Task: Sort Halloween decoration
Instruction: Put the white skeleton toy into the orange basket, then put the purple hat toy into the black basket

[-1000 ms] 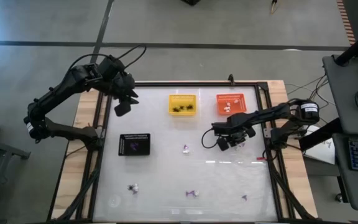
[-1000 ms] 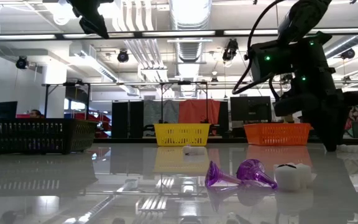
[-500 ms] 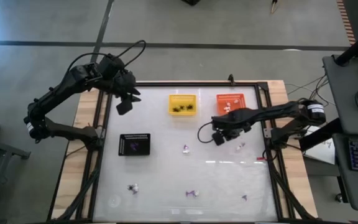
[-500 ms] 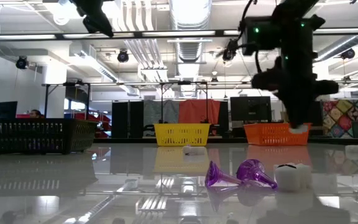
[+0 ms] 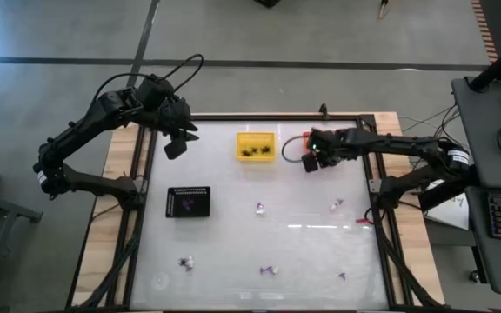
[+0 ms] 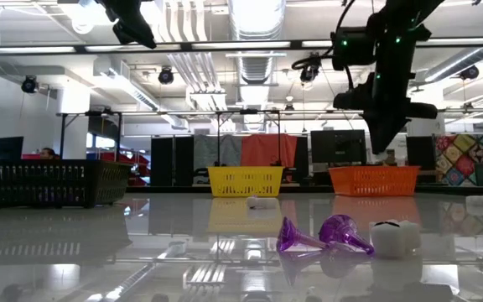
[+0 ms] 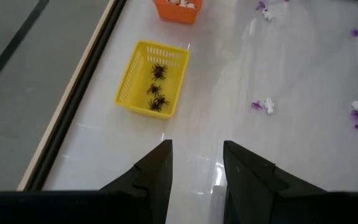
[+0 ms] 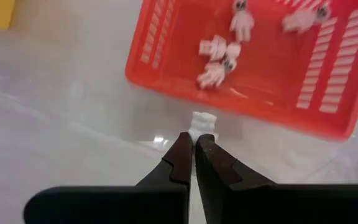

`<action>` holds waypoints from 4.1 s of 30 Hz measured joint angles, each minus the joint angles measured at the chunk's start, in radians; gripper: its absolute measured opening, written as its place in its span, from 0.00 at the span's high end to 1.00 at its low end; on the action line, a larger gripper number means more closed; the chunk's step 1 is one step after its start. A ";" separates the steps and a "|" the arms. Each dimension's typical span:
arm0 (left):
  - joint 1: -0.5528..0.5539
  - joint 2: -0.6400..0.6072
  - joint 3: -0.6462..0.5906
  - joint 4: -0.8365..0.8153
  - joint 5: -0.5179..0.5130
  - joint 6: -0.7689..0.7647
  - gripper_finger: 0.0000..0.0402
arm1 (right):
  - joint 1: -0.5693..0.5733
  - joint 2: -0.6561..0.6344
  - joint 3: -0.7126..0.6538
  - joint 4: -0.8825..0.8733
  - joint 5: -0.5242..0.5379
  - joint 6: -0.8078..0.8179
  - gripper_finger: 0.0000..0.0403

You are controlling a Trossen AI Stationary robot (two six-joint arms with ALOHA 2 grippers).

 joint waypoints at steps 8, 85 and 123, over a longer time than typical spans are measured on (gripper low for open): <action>0.000 0.000 0.000 0.000 -0.001 -0.030 0.69 | -0.144 0.001 0.000 0.019 -0.003 -0.155 0.98; -0.609 0.065 -0.001 -0.310 -0.026 -0.536 0.69 | 0.009 0.097 0.436 0.018 -0.351 -0.394 0.73; -1.189 0.091 -0.170 -0.112 -0.310 -0.943 0.69 | 0.598 0.293 0.435 0.091 -0.212 0.087 0.73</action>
